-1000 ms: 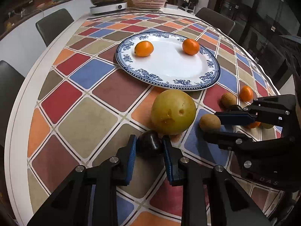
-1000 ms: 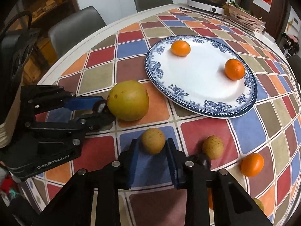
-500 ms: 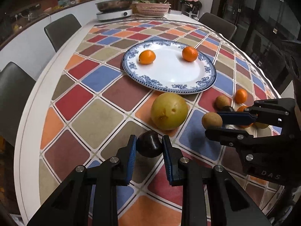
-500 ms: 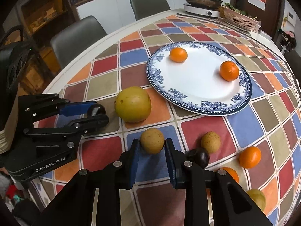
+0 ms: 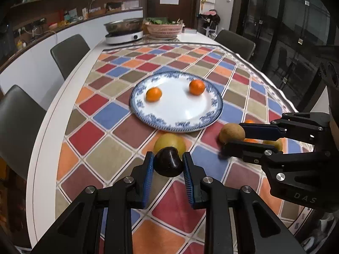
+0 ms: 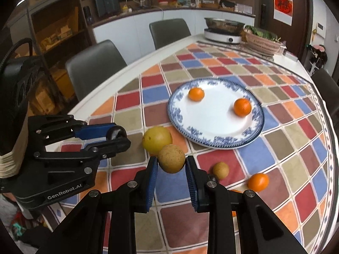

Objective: Organize fruits
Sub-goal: 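Grasp a dark plum with the left tool while the right tool grasps a brown kiwi, then place the dark plum on the plate while the right tool places the kiwi, then move both tools back toward the remaining fruits on the tablecloth, then grasp another dark plum with the left tool while the right tool grasps the green apple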

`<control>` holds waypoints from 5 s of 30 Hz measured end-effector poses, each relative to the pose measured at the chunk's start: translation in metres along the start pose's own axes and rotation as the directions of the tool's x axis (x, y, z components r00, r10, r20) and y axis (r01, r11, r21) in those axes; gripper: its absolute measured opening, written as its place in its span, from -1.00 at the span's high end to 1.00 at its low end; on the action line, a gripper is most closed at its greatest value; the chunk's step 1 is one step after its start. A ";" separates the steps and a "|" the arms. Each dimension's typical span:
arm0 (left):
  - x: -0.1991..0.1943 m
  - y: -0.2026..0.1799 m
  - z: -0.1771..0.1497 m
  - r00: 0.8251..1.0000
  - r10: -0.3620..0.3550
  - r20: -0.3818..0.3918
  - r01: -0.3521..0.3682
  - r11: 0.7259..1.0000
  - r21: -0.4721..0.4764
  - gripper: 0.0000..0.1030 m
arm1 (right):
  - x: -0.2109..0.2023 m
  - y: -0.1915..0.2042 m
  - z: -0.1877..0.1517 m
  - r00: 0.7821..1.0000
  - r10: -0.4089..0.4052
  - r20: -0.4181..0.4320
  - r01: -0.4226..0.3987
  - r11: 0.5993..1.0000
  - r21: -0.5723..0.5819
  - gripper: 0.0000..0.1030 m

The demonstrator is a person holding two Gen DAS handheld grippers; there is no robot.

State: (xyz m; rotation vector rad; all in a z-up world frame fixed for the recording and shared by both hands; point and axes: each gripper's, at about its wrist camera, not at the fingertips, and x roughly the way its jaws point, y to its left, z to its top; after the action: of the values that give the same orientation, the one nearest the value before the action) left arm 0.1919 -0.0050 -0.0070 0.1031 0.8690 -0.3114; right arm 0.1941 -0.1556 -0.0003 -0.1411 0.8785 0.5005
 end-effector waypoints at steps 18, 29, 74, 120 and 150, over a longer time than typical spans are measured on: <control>0.019 -0.007 0.062 0.999 -0.004 0.038 0.002 0.999 0.035 0.47 | -0.009 -0.043 0.041 0.997 -0.065 0.040 0.064 0.998 0.021 0.45; 0.055 0.000 0.092 1.000 -0.019 0.007 0.018 0.999 0.036 0.47 | 0.011 -0.072 0.069 0.997 -0.079 0.001 0.079 0.996 0.029 0.45; 0.049 -0.011 0.092 0.998 0.060 -0.024 -0.058 0.995 0.076 -0.05 | 0.011 -0.095 0.064 0.982 -0.188 -0.001 0.188 0.980 0.067 0.08; 0.039 -0.096 0.010 0.994 -0.035 -0.100 0.058 0.969 0.239 -0.21 | -0.043 -0.093 -0.070 0.961 -0.246 -0.127 0.270 0.933 0.238 -0.06; 0.101 -0.102 0.000 0.982 -0.069 -0.178 0.126 0.936 0.329 -0.21 | 0.000 -0.100 -0.088 0.947 -0.207 -0.245 0.267 0.932 0.245 -0.06</control>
State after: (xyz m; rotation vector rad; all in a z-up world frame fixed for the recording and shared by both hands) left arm 0.2215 -0.1249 -0.0801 0.4116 0.9793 -0.5515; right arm 0.1800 -0.2717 -0.0649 -0.0454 1.1188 0.1316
